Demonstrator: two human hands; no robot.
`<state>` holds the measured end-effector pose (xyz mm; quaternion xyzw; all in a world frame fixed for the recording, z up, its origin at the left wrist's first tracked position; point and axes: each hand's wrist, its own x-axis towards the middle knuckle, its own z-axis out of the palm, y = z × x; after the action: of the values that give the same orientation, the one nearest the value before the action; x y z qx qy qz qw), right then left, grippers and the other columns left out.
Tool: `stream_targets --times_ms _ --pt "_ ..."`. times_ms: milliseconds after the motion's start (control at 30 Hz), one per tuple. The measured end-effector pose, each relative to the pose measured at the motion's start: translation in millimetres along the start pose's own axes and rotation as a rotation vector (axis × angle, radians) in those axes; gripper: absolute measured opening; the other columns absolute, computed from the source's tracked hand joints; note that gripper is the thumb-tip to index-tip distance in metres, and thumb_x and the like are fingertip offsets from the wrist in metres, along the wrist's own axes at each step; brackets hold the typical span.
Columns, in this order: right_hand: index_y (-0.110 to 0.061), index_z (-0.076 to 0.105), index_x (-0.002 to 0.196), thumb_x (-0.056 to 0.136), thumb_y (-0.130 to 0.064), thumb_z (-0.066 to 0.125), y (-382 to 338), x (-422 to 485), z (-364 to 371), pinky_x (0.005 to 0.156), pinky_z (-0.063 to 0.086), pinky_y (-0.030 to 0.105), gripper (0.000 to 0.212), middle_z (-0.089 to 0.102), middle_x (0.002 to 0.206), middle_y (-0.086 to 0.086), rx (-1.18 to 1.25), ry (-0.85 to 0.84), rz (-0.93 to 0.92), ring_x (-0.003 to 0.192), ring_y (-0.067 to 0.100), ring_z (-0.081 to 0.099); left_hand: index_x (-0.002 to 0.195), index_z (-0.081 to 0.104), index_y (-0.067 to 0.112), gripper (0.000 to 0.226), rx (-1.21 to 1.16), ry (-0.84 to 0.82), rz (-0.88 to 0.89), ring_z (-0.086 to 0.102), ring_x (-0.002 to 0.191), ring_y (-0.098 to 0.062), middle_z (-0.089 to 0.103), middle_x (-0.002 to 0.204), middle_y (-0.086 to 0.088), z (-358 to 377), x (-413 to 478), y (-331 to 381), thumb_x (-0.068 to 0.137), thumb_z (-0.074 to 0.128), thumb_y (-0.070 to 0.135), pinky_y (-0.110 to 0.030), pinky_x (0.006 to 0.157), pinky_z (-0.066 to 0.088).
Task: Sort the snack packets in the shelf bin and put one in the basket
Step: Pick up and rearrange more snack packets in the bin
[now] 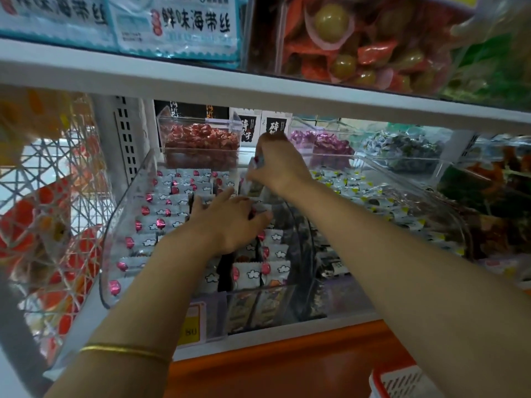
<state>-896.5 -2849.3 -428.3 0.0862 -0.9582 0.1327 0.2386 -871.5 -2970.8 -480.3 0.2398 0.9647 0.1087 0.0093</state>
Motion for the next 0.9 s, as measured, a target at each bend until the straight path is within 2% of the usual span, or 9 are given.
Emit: stream_targets --times_ms 67,133,233,300,400,467,533,767,900 --pt "-0.009 0.055 0.093 0.080 -0.026 0.072 -2.6 3.8 1.8 0.077 0.043 0.034 0.027 0.055 0.099 0.010 -0.150 -0.114 -0.022 0.104 0.028 0.053 0.140 0.036 0.030 0.060 -0.011 -0.003 0.012 -0.002 0.145 -0.013 0.016 0.156 0.009 -1.4 -0.9 -0.7 0.091 0.017 0.060 -0.057 0.110 -0.006" --pt "-0.012 0.061 0.093 0.085 -0.034 0.066 -3.2 5.0 2.1 0.089 0.039 0.038 0.024 0.060 0.105 0.007 -0.301 -0.240 -0.030 0.118 0.029 0.042 0.137 0.040 0.029 0.055 -0.048 0.010 0.015 0.000 0.145 -0.013 0.021 0.155 0.008 -2.4 -2.9 -0.4 0.093 0.022 0.056 -0.056 0.111 -0.004" --pt "-0.014 0.063 0.099 0.095 -0.025 0.048 1.2 7.8 4.2 0.094 0.033 0.040 0.019 0.055 0.105 0.006 -0.331 -0.420 -0.006 0.128 0.027 0.032 0.139 0.038 0.028 0.052 -0.100 0.043 0.021 0.002 0.145 -0.014 0.026 0.153 0.006 -4.4 -6.0 -0.5 0.094 0.027 0.051 -0.056 0.113 0.000" --pt "-0.013 0.063 0.114 0.096 -0.019 0.043 2.2 10.2 4.9 0.096 0.035 0.039 0.027 0.056 0.122 0.008 -0.324 -0.482 0.006 0.129 0.027 0.034 0.141 0.035 0.027 0.052 -0.090 0.046 0.023 0.003 0.145 -0.014 0.027 0.153 0.005 -6.3 -7.2 -1.3 0.095 0.028 0.050 -0.056 0.114 0.001" --pt "-0.014 0.065 0.112 0.094 -0.011 0.045 1.8 14.9 4.9 0.097 0.040 0.039 0.028 0.058 0.125 0.007 -0.307 -0.398 0.004 0.121 0.026 0.045 0.139 0.039 0.023 0.051 -0.087 0.022 0.007 0.003 0.145 -0.014 0.026 0.154 0.003 -10.2 -9.9 -1.2 0.096 0.030 0.048 -0.054 0.115 0.001" --pt "-0.015 0.067 0.110 0.091 -0.006 0.046 3.2 19.4 5.2 0.098 0.038 0.040 0.029 0.058 0.125 0.010 -0.323 -0.244 -0.014 0.124 0.027 0.041 0.133 0.046 0.019 0.048 -0.127 0.035 0.010 0.006 0.145 -0.016 0.030 0.152 0.000 -12.8 -11.4 -2.3 0.096 0.033 0.046 -0.052 0.115 0.004" --pt "-0.014 0.065 0.113 0.090 -0.003 0.049 3.2 24.3 6.6 0.099 0.039 0.041 0.031 0.056 0.124 0.013 -0.356 -0.159 -0.037 0.123 0.028 0.040 0.136 0.044 0.017 0.049 -0.170 0.049 0.009 0.006 0.145 -0.018 0.028 0.153 -0.003 -14.4 -13.2 -3.2 0.096 0.037 0.044 -0.050 0.116 0.008" --pt "-0.017 0.064 0.110 0.089 -0.012 0.057 -3.0 32.7 21.0 0.097 0.034 0.036 0.023 0.044 0.132 0.015 -0.452 -0.314 -0.018 0.122 0.033 0.035 0.141 0.038 0.018 0.049 -0.162 0.052 0.022 0.006 0.145 -0.019 0.024 0.154 -0.004 -13.5 -14.7 -8.7 0.097 0.038 0.039 -0.048 0.116 0.011" --pt "-0.013 0.064 0.105 0.088 -0.006 0.055 -2.2 32.6 19.9 0.100 0.034 0.038 0.020 0.040 0.140 0.017 -0.428 -0.324 -0.003 0.132 0.033 0.029 0.133 0.047 0.016 0.042 -0.178 0.061 0.025 0.022 0.140 -0.025 0.038 0.145 -0.009 -16.0 -16.7 -7.4 0.097 0.040 0.036 -0.048 0.113 0.020"
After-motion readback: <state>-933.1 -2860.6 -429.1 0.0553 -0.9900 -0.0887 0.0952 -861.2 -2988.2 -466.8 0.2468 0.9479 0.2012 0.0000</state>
